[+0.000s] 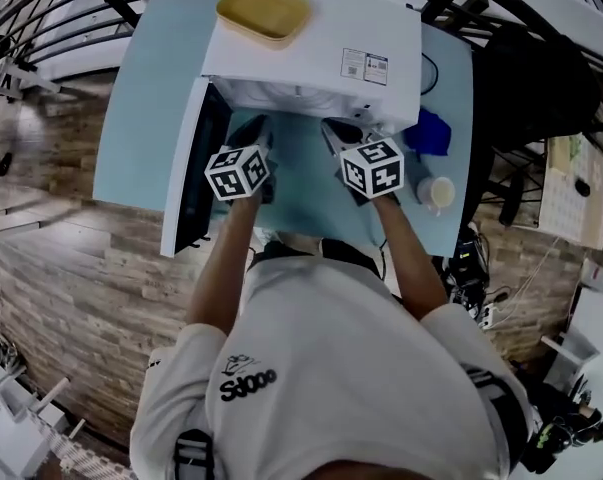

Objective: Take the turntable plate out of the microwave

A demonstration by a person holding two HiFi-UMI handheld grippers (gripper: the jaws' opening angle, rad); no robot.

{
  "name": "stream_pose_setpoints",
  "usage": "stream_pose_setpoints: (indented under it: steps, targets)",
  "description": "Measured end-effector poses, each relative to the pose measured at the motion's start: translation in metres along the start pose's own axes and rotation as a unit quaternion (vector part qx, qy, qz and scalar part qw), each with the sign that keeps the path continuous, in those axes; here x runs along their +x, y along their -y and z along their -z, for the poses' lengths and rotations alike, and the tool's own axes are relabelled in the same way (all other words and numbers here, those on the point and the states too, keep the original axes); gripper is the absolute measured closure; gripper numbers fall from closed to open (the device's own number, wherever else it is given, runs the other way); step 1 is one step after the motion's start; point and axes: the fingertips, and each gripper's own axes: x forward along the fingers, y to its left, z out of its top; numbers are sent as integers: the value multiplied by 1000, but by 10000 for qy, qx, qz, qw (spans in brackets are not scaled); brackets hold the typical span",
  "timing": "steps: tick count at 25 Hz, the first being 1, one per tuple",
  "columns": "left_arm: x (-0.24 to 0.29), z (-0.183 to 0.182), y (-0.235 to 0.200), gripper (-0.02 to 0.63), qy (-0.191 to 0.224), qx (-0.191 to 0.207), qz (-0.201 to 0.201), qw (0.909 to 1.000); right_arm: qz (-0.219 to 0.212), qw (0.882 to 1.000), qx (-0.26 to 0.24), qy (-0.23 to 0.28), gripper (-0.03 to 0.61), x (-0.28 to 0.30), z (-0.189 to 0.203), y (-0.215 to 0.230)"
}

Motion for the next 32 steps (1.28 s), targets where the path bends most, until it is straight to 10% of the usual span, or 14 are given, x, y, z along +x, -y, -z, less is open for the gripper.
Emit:
stream_pose_setpoints:
  steps: [4,24,32]
  targets:
    - [21,5,-13,482,52,-437,-157,9989,-107,9995,-100,-275,572,19,14,6]
    - [97,26,-59,418,-211,-1367,-660,9882,-129,9957,721,-573,546,56,45,18]
    - [111,27,-48,419,-87,-2748,-389,9607,-222,9809,1905,-333,465,65,56,19]
